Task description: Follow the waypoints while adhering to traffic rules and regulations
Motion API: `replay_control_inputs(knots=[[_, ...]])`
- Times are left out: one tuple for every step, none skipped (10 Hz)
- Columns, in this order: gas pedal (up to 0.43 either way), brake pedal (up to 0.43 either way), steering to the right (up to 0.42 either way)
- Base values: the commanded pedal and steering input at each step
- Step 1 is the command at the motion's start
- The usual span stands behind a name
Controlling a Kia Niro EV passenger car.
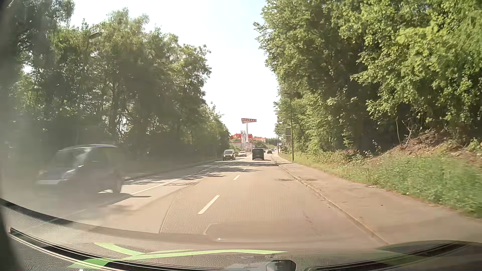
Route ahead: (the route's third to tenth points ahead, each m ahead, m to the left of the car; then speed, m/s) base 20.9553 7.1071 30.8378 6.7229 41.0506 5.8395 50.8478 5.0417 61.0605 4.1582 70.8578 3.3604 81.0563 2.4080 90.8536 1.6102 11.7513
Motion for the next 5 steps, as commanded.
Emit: replay_control_inputs(knots=[[0.24, 0.0, -0.001], [0.24, 0.0, -0.001], [0.24, 0.0, -0.001], [0.24, 0.0, -0.001], [0.24, 0.0, -0.001]])
